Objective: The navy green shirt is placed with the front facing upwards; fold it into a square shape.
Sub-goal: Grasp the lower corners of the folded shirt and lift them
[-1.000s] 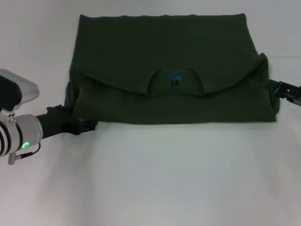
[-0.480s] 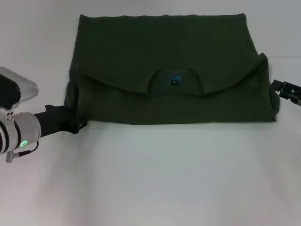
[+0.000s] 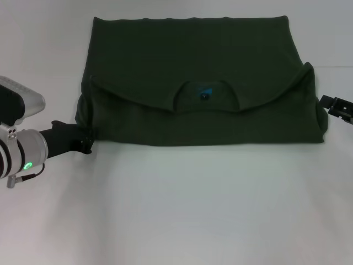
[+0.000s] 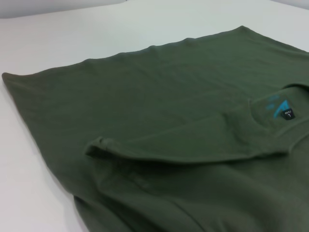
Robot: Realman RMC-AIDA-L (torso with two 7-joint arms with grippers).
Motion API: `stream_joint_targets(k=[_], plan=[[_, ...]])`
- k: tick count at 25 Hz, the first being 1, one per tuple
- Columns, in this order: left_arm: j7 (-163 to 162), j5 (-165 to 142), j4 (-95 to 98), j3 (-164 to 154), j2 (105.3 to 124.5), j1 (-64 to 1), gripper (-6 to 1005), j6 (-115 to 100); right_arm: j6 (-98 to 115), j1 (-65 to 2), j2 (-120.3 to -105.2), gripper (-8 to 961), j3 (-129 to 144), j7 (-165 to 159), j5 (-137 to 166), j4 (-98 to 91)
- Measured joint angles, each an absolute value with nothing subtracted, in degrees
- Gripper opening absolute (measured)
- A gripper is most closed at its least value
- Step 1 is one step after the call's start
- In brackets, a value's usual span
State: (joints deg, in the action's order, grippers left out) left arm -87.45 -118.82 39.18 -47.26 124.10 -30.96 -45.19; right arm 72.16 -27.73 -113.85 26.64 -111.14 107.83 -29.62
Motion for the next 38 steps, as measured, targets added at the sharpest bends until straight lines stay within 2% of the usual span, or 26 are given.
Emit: stream_joint_targets(k=[3, 11, 18, 27, 35, 38], plan=[[-87.8, -118.8, 39.5, -47.3, 124.1, -30.9, 46, -45.2, 72.1, -27.7, -113.62, 592, 26.8, -111.1, 107.9, -29.6], [-91.9, -118.7, 45.5, -46.9, 124.03, -26.6, 30, -52.7, 68.6, -29.7, -111.44, 592, 28.0, -115.3, 117.8, -30.4], [-92.7, -118.6, 47.7, -46.5, 124.01, -24.8, 31, -56.0, 61.4, -32.6, -111.26, 593, 29.1, -118.6, 122.8, -30.5], [-93.5, -118.6, 47.7, -46.7, 124.01, -25.4, 31, -56.1, 56.0, -36.4, -112.64, 593, 34.3, -123.3, 128.4, -29.4], [-93.6, -118.6, 47.7, -46.6, 124.01, -25.8, 30, -56.2, 55.2, -36.5, -114.04, 593, 36.1, -123.4, 128.5, -29.2], [-93.6, -118.7, 47.7, -46.7, 124.0, -26.0, 31, -56.2, 55.1, -36.2, -114.1, 593, 35.8, -123.4, 128.5, -29.4]])
